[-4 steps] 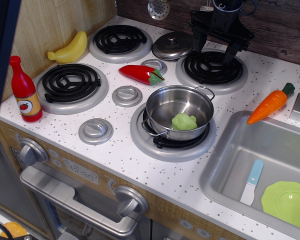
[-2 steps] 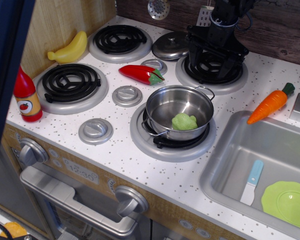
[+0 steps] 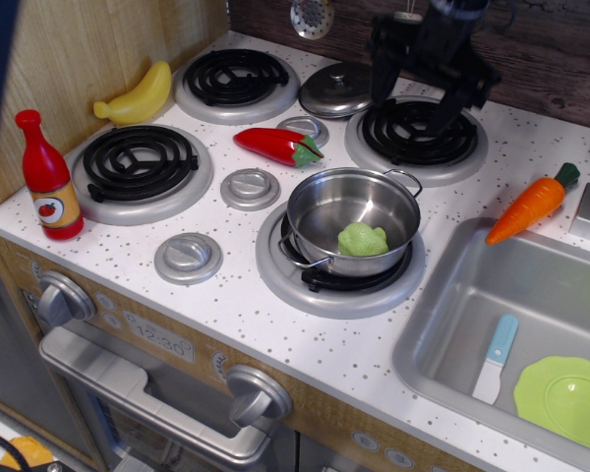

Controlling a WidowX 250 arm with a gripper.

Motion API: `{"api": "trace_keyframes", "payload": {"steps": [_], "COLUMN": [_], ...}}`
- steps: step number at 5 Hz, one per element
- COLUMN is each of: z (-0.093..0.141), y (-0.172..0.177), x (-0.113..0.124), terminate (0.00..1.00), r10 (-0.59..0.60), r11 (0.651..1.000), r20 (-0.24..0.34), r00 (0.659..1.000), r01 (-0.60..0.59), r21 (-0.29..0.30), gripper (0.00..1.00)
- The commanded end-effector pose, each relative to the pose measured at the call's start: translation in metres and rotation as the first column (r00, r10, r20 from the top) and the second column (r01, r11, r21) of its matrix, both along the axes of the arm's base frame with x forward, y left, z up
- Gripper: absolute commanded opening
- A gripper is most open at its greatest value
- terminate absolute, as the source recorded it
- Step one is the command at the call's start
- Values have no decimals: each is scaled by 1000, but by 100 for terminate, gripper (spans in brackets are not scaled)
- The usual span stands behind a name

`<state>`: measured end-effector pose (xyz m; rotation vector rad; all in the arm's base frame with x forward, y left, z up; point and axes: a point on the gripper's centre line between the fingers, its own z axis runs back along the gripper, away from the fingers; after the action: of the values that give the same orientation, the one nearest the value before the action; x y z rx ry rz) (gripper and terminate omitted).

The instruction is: Take broccoli out of pan

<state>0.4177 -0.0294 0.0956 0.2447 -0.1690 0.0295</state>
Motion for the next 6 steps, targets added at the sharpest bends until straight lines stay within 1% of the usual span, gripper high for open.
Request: {"api": "trace_keyframes", "payload": {"steps": [1,2,3,4,6], "z": [71,68,51,31,-2], "y": [-6,-11,-18,-22,-16], "x": [-24,-49,-69,-81,-93], "terminate": [0,0,0,0,0], "r10": [41,81,106,133,150], "r11": [999,993,981,976,967], "r20": [46,-10,-58,-91,-88], "r00": [998,997,993,987,985], "r01": [-41,-82,-114,-147,-165], "r21": [-14,-87,-158,-162,-193], "gripper": [100,100,100,100,100]}}
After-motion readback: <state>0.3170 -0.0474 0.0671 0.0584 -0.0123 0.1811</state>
